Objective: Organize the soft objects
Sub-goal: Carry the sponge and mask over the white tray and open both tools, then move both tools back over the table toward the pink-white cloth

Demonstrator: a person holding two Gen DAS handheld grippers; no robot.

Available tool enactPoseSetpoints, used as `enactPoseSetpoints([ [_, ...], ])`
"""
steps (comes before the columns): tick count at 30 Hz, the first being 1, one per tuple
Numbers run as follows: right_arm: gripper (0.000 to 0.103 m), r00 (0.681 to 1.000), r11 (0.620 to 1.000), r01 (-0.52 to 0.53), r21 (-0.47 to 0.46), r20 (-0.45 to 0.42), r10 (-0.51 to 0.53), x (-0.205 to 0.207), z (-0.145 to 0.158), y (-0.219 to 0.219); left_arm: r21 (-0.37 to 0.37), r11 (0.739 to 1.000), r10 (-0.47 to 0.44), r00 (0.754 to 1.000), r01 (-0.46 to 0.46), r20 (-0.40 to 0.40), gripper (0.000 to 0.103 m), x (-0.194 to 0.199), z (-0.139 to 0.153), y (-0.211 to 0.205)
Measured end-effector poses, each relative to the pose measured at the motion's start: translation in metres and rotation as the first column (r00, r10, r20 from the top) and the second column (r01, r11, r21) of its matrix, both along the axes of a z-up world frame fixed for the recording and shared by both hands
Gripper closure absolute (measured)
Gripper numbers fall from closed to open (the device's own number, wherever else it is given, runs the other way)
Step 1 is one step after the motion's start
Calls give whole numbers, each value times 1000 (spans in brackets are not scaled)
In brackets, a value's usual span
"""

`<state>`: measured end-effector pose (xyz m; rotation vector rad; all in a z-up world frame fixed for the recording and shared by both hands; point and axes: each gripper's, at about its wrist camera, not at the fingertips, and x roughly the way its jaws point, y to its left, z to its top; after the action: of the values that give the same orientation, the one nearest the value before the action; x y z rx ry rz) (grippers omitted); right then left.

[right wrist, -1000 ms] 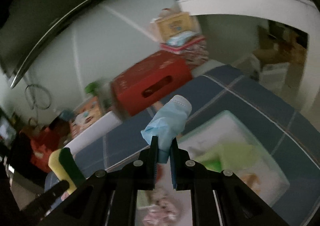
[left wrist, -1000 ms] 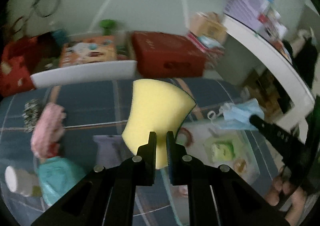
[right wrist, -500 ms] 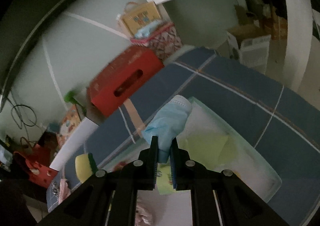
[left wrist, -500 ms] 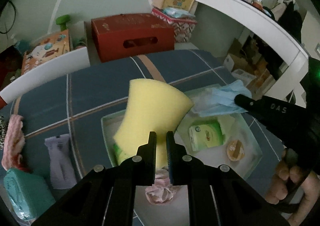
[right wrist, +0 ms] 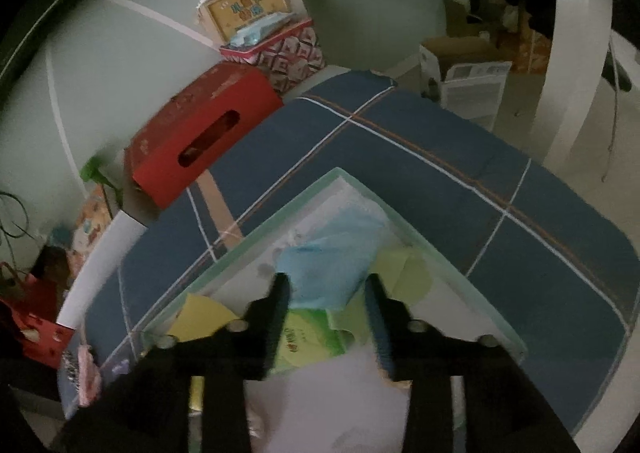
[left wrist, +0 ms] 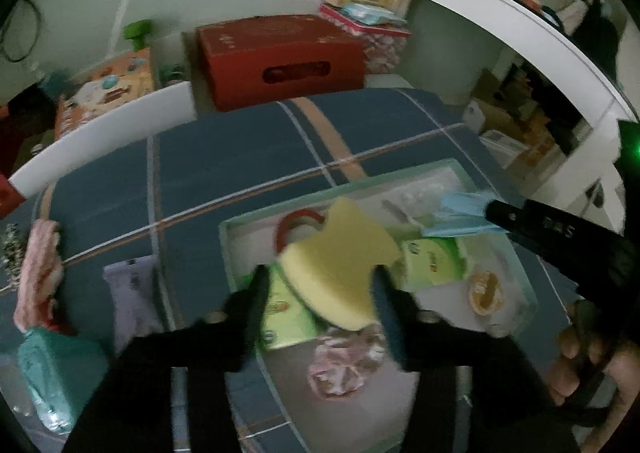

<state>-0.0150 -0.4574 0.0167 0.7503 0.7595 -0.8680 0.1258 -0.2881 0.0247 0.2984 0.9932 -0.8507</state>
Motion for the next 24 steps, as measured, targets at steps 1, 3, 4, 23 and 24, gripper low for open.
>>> enactPoseSetpoints([
  [1, 49, 1000, 1000, -4, -7, -9, 4, 1, 2, 1, 4, 1000, 14, 1000, -14, 4, 37, 2, 1, 3],
  [3, 43, 999, 999, -24, -26, -36, 23, 5, 5, 5, 16, 999, 51, 999, -51, 19, 27, 8, 3, 9],
  [4, 41, 998, 999, -35, -33, -50, 34, 7, 6, 7, 24, 997, 70, 997, -71, 32, 25, 11, 3, 11],
  [23, 0, 966, 965, -206, -161, -190, 174, 49, 16, 40, 63, 965, 253, 967, -255, 42, 10, 48, 4, 51],
  [24, 0, 964, 962, -218, -161, -188, 187, 53, 16, 43, 59, 963, 260, 965, -262, 41, 10, 50, 6, 54],
])
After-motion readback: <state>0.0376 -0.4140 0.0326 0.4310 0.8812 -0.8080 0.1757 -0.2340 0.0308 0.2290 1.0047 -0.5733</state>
